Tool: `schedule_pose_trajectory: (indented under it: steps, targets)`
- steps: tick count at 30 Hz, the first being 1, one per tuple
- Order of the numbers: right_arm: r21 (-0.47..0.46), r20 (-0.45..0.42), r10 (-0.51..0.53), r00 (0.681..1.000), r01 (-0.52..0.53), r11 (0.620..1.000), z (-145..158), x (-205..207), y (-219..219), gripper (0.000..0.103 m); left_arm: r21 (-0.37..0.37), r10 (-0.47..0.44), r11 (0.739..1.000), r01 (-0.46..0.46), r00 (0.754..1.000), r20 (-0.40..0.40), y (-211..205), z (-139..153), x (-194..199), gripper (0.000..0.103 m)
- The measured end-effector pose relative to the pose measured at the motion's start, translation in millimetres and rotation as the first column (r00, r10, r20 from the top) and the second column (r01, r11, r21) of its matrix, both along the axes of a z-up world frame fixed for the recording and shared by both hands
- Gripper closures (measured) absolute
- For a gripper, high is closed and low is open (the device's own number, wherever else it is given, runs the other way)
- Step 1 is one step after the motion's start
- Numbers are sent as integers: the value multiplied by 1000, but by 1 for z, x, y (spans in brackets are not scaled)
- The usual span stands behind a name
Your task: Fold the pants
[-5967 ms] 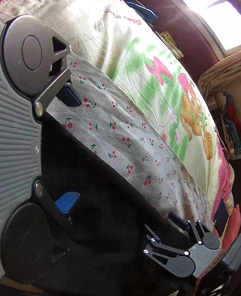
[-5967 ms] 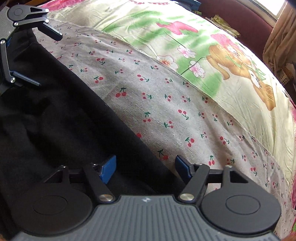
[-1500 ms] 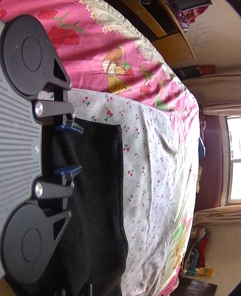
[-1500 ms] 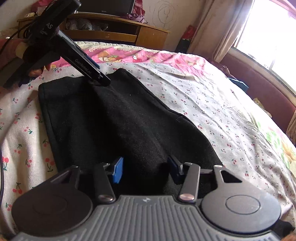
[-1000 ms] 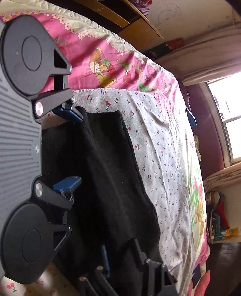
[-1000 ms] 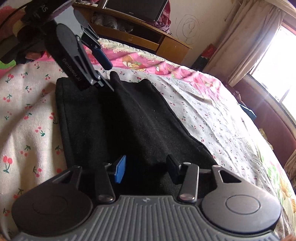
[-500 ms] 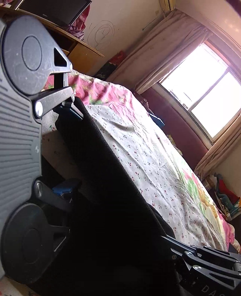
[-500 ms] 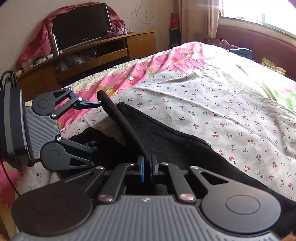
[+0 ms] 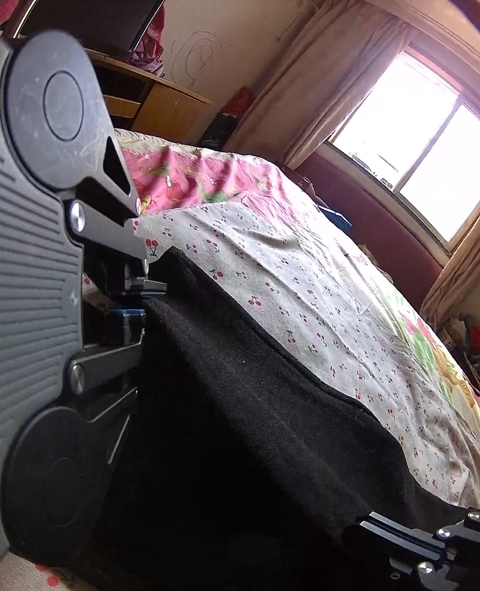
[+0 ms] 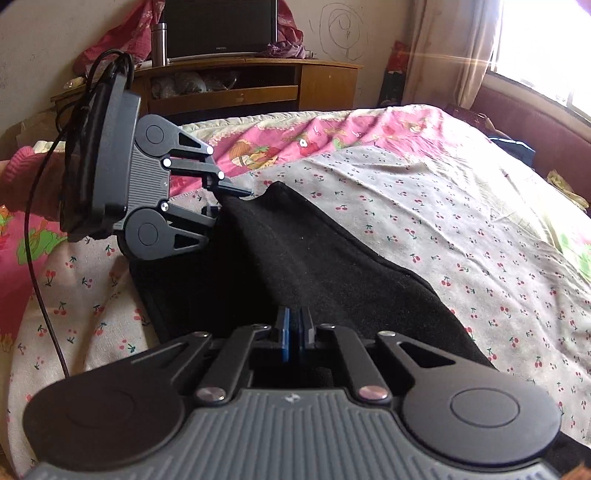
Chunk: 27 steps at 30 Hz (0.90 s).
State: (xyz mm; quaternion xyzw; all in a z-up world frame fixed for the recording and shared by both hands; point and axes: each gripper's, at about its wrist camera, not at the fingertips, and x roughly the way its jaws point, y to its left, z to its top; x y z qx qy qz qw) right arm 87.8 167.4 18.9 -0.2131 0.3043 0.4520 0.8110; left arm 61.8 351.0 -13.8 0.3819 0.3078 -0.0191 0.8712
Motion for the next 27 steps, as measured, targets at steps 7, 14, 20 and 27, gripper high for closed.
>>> schedule_pose_trajectory:
  steps: [7,14,20,27]
  targets:
    - [-4,24,22,999,-22,1000,-1,-15,0,99,10,5,1000,-5,1000,24,-4,1,-18,81]
    - [-86,168,71,983,-57,995,-27,-29,21,50,-36,24,999,-23,999,37,0,11,-16,81]
    - [-103,201,-9,980,31,994,-36,-24,32,101,-31,12,999,-11,999,47,-2,17,-23,81]
    - [14,192,17,981,-20,1000,9,-50,8,101,-51,30,998,-25,995,96,-2,35,-63,81]
